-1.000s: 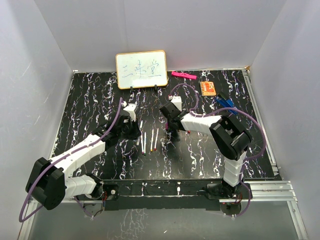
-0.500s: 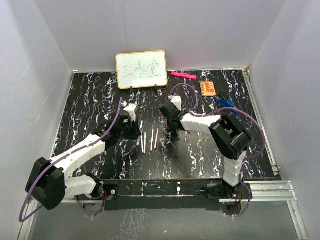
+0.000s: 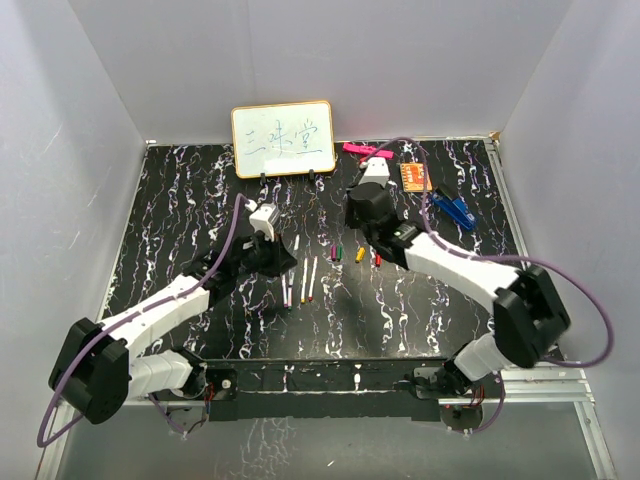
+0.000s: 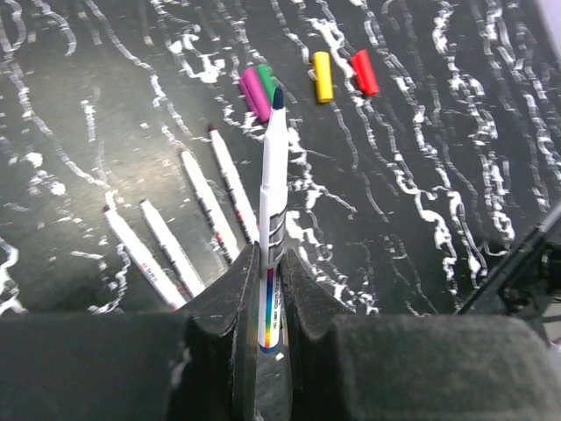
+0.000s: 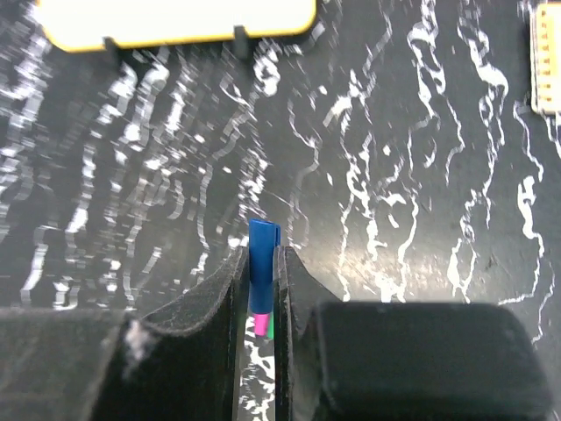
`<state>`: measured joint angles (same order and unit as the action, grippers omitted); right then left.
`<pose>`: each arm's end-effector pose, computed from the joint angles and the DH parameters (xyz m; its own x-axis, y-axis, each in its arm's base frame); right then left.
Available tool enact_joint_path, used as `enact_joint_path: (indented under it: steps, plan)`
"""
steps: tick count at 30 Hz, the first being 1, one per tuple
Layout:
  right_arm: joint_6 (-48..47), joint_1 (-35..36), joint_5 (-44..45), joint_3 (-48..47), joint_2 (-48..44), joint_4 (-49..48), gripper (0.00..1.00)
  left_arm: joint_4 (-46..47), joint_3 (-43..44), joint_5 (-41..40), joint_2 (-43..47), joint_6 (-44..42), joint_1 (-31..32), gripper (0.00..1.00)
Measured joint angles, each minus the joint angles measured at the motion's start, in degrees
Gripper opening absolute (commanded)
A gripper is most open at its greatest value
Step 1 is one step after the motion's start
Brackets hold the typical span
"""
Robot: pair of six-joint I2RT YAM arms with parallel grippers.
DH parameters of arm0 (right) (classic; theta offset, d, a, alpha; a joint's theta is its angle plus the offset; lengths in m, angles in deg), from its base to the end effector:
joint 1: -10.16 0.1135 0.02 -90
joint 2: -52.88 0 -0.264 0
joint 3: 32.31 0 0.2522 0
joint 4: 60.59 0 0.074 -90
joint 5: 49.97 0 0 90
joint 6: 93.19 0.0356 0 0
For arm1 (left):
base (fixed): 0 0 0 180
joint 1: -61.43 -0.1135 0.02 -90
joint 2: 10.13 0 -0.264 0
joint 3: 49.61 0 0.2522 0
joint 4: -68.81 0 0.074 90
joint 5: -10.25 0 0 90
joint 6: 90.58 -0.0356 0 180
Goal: Insert the pens into the pen caps
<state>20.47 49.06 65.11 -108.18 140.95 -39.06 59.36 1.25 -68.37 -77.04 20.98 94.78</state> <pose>0.2787 0.2055 0.2651 -0.5140 0.0523 -0.8562 -0.0962 0.9883 0.1182 0.2109 -0.1472 0.2397 -0.5872 -0.0448 -0.8082 0.5074 0.7575 -0.4107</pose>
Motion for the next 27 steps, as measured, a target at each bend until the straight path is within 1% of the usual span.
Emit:
enact_joint_path:
  steps: [4,7,12,18,27]
  plan:
    - [-1.2,0.0,-4.5,7.1,-8.9,-10.9,0.0,7.5,-3.2,5.3,0.0,2.9,0.0,0.0]
    - [-0.9,0.0,-9.0,12.8,-12.2,-18.4,0.0,13.9,-4.4,9.1,-0.1,5.8,0.0,0.0]
    - [0.3,0.0,-16.0,17.5,-12.6,-27.8,0.0,21.7,-4.3,13.6,-1.3,10.0,0.3,0.0]
    - [1.9,0.0,-21.3,20.2,-12.9,-38.6,0.0,26.1,-4.3,17.2,-3.6,14.5,0.9,0.0]
    - [4.3,0.0,-24.7,21.2,-13.5,-45.6,0.0,29.2,-4.3,18.0,-3.7,17.3,1.3,0.0]
